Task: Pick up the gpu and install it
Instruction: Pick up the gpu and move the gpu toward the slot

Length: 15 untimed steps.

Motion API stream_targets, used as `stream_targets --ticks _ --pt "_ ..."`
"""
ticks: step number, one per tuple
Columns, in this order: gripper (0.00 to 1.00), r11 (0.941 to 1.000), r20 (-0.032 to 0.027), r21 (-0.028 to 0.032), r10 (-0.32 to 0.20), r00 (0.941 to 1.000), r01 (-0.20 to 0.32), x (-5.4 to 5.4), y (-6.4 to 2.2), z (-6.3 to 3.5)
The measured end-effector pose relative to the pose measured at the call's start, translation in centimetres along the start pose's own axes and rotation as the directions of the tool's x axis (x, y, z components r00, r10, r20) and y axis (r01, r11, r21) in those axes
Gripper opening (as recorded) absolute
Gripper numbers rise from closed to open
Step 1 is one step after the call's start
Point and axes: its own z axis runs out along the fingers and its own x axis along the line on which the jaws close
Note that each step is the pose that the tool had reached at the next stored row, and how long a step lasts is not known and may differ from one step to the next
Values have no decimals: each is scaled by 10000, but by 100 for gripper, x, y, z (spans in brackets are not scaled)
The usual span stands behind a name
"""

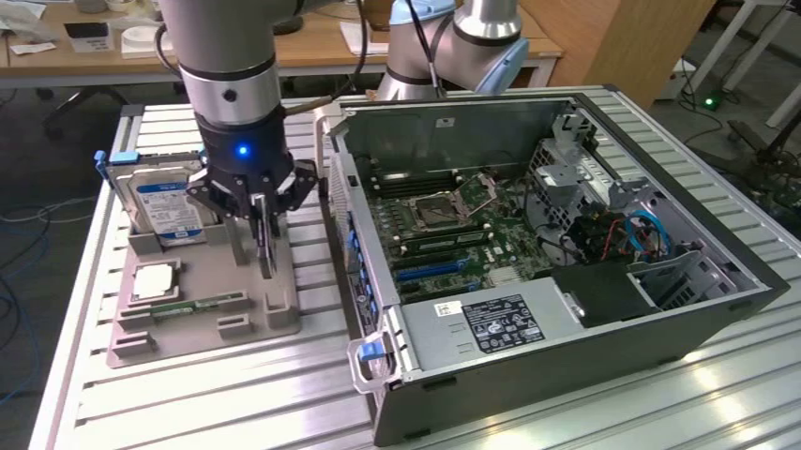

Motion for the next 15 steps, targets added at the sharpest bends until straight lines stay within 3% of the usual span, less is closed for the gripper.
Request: stream_targets --ticks 2,3,6,7,11,15 --pt "28 10000 0 10 -14 10000 14 -1 1 -16" --pt "28 10000 5 97 -16 10000 16 -2 1 -16" --pt "28 9990 12 449 -69 10000 68 -1 0 -18" --pt "28 9983 -2 514 -285 9996 285 0 0 -17" --pt "28 9976 -21 512 -464 9989 465 -1 2 -50" --pt "28 9976 -21 511 -465 9989 466 -3 7 -156"
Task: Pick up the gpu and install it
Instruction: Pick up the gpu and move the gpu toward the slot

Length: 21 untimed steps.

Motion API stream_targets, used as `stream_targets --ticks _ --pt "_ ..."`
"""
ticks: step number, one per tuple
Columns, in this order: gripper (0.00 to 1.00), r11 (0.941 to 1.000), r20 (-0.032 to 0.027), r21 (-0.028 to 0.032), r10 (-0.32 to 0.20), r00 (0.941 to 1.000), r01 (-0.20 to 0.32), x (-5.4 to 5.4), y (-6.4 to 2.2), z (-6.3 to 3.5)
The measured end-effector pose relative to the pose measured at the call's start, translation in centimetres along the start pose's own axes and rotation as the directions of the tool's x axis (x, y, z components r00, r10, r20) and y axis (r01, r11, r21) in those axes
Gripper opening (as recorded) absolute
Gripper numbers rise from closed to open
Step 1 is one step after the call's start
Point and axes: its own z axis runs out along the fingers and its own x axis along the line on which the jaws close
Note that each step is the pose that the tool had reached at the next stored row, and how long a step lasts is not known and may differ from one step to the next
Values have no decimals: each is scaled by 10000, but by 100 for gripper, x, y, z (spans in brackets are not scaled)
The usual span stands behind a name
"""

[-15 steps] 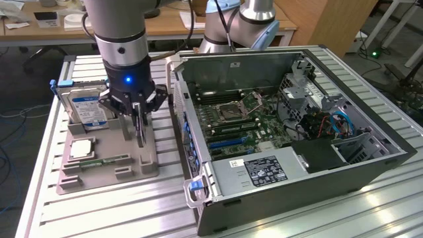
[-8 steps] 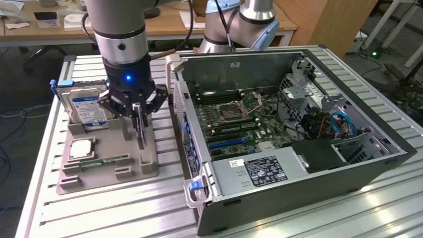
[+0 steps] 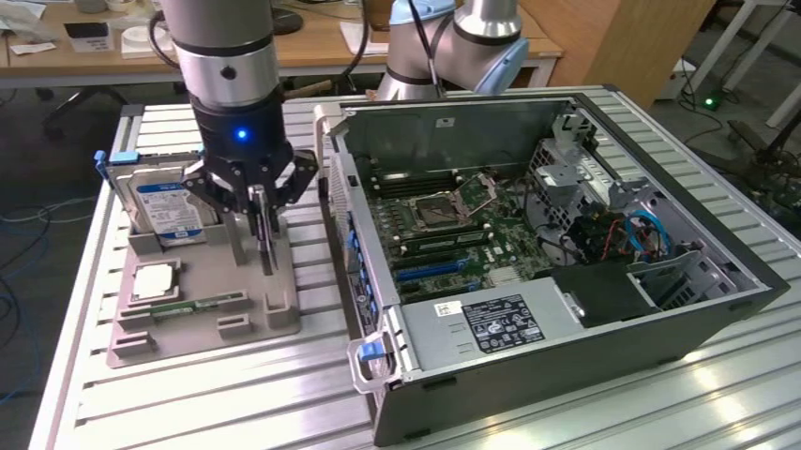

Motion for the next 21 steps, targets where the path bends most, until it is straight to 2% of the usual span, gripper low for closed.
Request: stream_targets --ticks 5,15,21 --pt "28 10000 -1 1 0 10000 0 -2 0 -131" --pt "28 10000 -3 2 0 10000 0 -2 -1 -145" --pt "28 10000 0 -18 0 10000 0 -3 -2 -180"
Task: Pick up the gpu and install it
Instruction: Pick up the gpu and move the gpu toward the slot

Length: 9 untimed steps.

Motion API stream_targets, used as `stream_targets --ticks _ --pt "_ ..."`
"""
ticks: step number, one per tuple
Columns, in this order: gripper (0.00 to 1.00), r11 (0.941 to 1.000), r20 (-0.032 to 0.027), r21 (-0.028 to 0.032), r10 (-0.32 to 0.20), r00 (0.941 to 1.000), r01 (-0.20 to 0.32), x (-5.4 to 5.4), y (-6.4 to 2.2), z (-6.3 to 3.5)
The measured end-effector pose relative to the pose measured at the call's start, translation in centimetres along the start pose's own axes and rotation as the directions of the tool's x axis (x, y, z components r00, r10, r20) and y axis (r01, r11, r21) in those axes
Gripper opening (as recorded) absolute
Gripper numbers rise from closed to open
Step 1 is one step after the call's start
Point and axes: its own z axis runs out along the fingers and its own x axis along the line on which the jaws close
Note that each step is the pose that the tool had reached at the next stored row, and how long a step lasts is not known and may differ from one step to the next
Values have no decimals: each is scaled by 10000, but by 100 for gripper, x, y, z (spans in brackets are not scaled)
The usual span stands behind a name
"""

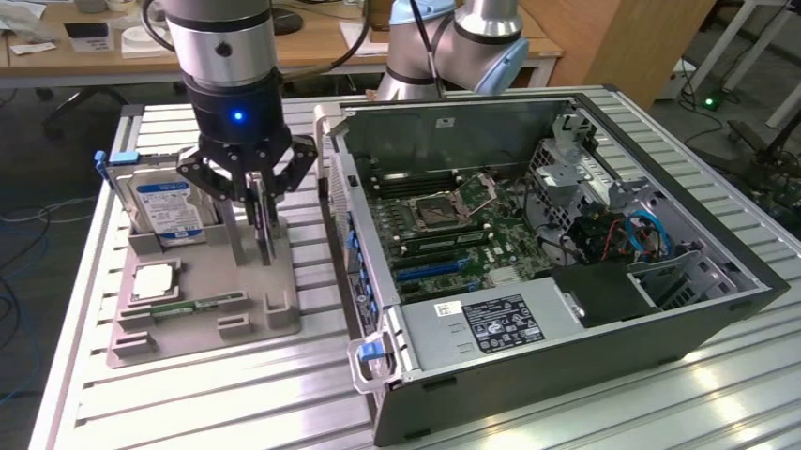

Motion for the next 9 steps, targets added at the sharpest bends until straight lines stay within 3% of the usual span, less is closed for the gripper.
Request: stream_targets --ticks 9 --pt "28 10000 -1 -27 0 10000 0 -2 -1 -105"
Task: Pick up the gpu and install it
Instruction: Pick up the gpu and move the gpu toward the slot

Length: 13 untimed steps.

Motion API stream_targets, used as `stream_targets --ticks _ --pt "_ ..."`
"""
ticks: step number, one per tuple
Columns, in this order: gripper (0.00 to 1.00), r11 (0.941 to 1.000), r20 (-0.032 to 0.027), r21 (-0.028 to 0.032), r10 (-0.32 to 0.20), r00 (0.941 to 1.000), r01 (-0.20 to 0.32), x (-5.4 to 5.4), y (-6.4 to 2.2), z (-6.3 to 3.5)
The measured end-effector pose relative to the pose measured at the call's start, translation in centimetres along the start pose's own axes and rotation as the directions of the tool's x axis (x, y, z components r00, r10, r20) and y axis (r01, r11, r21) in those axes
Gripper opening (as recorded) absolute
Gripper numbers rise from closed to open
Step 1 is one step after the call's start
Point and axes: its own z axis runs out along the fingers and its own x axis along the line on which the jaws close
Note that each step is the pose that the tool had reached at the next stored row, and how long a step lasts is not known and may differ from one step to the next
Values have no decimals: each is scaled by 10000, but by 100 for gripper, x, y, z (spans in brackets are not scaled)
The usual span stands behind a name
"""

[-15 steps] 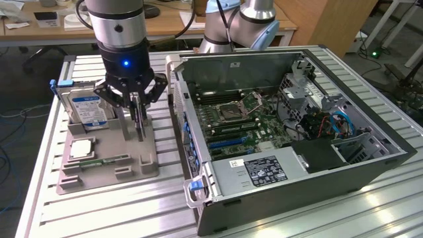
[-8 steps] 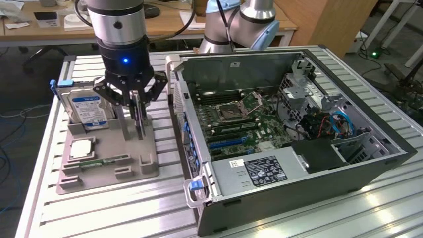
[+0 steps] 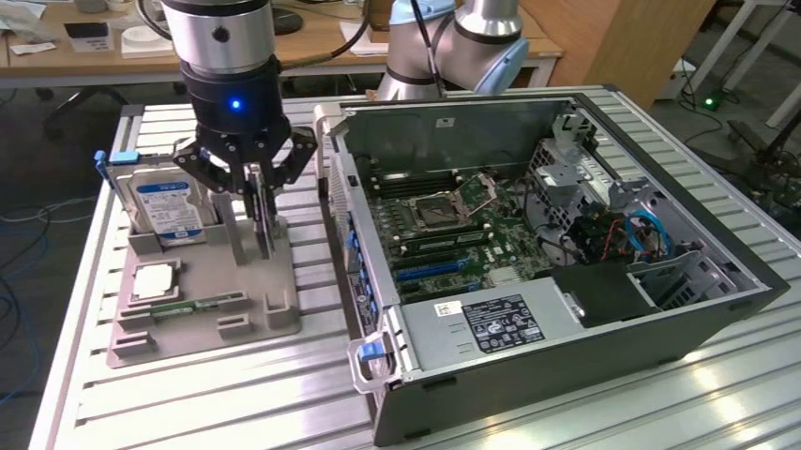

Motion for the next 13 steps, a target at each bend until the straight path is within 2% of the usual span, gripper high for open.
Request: stream_targets --ticks 13 --pt "28 10000 0 -26 1 10000 -1 -2 -6 -129"
